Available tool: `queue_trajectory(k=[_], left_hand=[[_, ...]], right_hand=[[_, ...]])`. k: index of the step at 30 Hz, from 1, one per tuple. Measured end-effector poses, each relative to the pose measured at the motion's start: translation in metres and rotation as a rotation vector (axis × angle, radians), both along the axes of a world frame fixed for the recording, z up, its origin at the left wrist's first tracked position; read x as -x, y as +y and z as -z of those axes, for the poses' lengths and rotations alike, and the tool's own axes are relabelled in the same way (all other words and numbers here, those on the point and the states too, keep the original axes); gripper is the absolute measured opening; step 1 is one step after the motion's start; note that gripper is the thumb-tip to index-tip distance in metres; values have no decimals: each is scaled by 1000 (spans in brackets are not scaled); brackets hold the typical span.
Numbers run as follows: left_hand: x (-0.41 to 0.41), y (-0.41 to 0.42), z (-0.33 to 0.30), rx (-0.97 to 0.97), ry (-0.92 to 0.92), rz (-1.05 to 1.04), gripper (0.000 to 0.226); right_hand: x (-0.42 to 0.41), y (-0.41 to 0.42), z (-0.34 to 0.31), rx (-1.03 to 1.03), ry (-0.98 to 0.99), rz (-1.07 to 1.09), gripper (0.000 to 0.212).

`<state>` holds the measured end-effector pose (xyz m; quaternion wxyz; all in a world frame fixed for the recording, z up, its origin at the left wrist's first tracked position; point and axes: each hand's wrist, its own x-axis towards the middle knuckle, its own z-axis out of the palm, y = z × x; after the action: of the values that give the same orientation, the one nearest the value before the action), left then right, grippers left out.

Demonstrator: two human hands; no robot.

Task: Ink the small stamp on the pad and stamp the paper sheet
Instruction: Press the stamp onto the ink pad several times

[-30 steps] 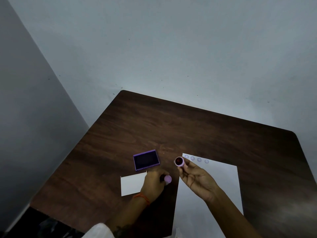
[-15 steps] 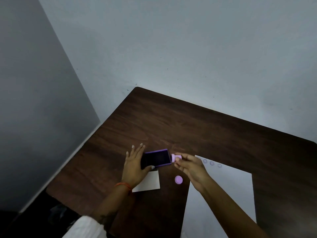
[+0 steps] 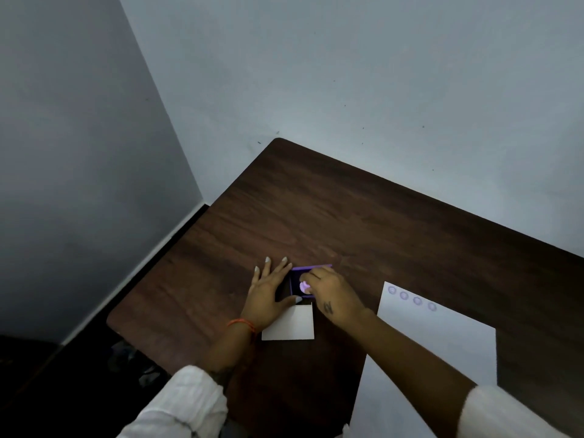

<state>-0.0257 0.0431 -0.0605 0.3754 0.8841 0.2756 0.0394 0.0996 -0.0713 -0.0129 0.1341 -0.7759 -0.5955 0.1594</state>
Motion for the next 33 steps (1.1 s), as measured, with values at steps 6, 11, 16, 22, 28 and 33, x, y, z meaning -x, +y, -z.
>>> queue_trajectory(k=[6,11,16,22,28,33], left_hand=[[1,0,5,-22,-29,-9,89],[1,-1,3,-26,-18,-1,91],[1,-1,3,-26,-8,1,90],[0,-2,-2,-6,-2,2,91],[1,-1,1,-13,-13,7,90],[1,0,3,-31,-14,7,92]], right_hand=[[3,5,1,-28,-31,38,26],[5,3,4,-32,-70,17,30],[0,3,0,-7,-25,-5,25],[-3,19,-15,-33,132,192,15],[9,23,-12,46,-32,103,27],[-6,28,-18,53,-10,-66,14]])
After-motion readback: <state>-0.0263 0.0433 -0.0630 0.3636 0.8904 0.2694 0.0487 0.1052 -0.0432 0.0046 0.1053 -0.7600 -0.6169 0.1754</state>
